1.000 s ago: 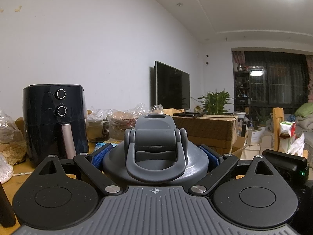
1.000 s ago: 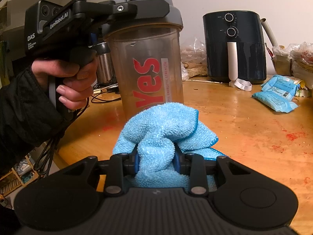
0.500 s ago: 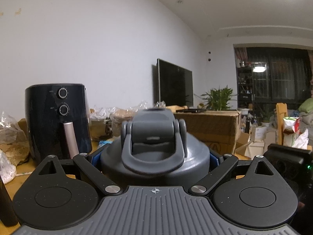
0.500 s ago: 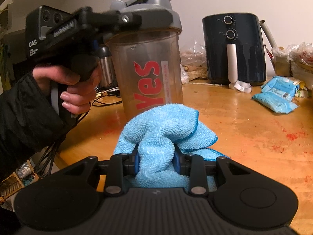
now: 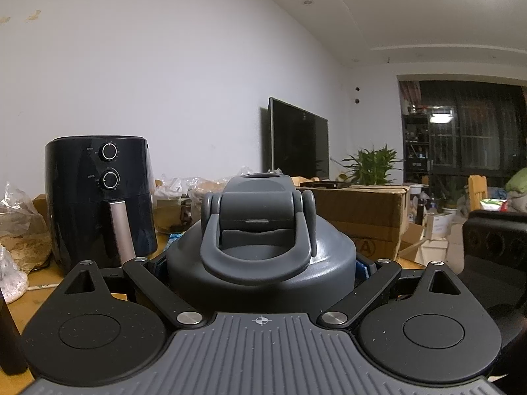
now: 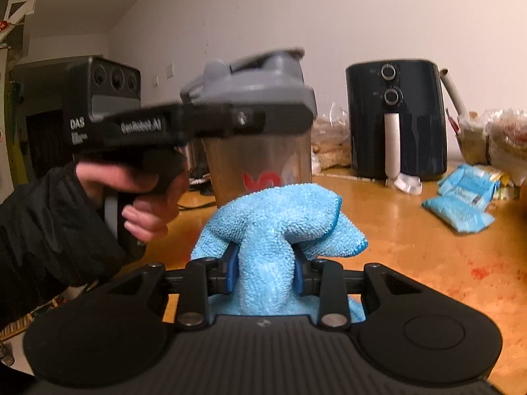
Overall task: Clean container
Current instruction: 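Lower the bottle base back onto the cloth with the left tool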
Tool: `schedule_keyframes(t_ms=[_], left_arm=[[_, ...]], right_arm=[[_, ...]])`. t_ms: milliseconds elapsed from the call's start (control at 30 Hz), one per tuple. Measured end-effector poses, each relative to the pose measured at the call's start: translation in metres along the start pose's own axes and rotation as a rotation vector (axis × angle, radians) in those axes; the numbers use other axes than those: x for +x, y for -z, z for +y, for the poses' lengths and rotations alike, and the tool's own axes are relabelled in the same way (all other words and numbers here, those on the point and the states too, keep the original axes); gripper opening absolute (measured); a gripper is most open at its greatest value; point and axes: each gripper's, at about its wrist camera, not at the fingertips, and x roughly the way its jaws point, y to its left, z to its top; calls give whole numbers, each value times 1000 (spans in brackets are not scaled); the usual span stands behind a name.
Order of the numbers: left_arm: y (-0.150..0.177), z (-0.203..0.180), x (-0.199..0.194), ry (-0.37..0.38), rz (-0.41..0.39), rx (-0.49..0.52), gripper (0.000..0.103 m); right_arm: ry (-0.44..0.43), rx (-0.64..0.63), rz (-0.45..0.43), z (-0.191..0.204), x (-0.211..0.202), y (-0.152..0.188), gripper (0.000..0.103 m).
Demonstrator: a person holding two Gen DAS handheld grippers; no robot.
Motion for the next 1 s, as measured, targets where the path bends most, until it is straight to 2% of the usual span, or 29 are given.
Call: schedule_keyframes(t_ms=[333,533,667,833,1000], left_arm=[[0,0,-1,-4,-6,-12,95],[-1,-1,-1,-14,-1,-4,95],[-2,-5,-3,-41,-21,16,95],[-6,-9,-10,-70,-49,-10,95],[-9,-16,-13,-121,-43,-38,96]], right_arm=[[-7,-22,-140,7,-19,-17,31],[0,-28,-146,9,-20,-16,30],[3,-41,-141,10,-22,-14,24],[6,-36,-141,11,-27,-11,21],[14,-26,-148,10,-34,-8,21]])
